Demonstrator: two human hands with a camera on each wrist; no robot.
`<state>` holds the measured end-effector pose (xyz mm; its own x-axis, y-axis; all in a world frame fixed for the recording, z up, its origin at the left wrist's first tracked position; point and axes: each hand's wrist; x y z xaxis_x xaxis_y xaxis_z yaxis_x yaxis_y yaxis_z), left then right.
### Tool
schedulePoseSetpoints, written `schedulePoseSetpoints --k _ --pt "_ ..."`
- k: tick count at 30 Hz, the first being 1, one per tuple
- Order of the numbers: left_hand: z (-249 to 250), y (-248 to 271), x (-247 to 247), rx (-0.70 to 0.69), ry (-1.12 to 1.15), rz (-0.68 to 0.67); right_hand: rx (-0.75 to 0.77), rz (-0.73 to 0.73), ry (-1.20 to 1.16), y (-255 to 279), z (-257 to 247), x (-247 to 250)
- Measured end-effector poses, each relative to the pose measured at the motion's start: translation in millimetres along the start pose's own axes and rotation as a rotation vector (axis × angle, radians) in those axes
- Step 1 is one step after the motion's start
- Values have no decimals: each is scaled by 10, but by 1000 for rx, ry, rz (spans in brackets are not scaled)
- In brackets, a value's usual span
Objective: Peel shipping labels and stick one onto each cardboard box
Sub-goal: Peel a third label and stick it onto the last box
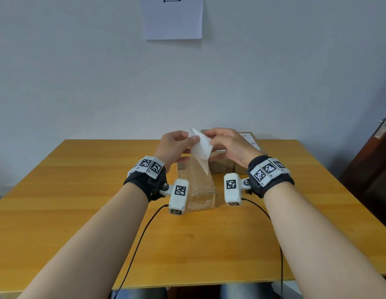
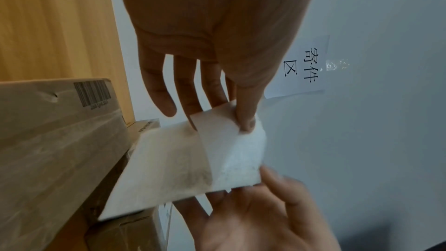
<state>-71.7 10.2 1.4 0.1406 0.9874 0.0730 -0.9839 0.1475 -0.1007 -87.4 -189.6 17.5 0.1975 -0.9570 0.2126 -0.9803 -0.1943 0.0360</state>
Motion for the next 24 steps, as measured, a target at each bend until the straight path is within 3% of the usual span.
schedulePoseSetpoints --k 6,11,24 --pt "17 -12 10 -35 -2 19 -78 -108 -32 1 -24 -9" --pt "-6 0 -13 -82 -74 -57 0 67 152 -35 -37 -73" --pt "-20 22 -59 48 161 -3 24 195 -24 -30 -26 -121"
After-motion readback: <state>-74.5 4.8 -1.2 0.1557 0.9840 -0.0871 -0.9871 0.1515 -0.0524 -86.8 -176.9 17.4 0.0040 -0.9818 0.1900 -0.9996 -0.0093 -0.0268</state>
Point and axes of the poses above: each hand's wrist, its own y-axis away from the middle knuckle, its own x-axis out of the back of the hand, z = x × y, and after that the axes turned 4 degrees about -x, right-handed
